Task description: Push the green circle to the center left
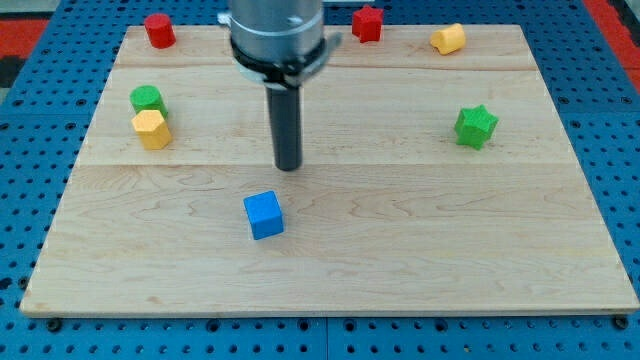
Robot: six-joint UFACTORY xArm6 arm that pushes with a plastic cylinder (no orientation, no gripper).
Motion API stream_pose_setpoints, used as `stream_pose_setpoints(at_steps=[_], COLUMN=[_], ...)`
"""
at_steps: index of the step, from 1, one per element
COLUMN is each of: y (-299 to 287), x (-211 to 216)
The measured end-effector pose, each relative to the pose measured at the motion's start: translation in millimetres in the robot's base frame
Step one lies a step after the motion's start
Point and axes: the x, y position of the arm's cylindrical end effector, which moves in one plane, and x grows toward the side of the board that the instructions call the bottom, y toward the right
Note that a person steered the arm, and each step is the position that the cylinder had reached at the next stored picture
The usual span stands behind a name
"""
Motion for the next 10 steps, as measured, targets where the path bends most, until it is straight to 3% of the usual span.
stream_pose_setpoints(at_steps=[1,2,3,4,7,10], y=[-39.3,-68.3,-61.7,-102.1,-145.4,-140.6], x=[-42.9,-54.3,-72.2,-84.1,-81.5,-55.8])
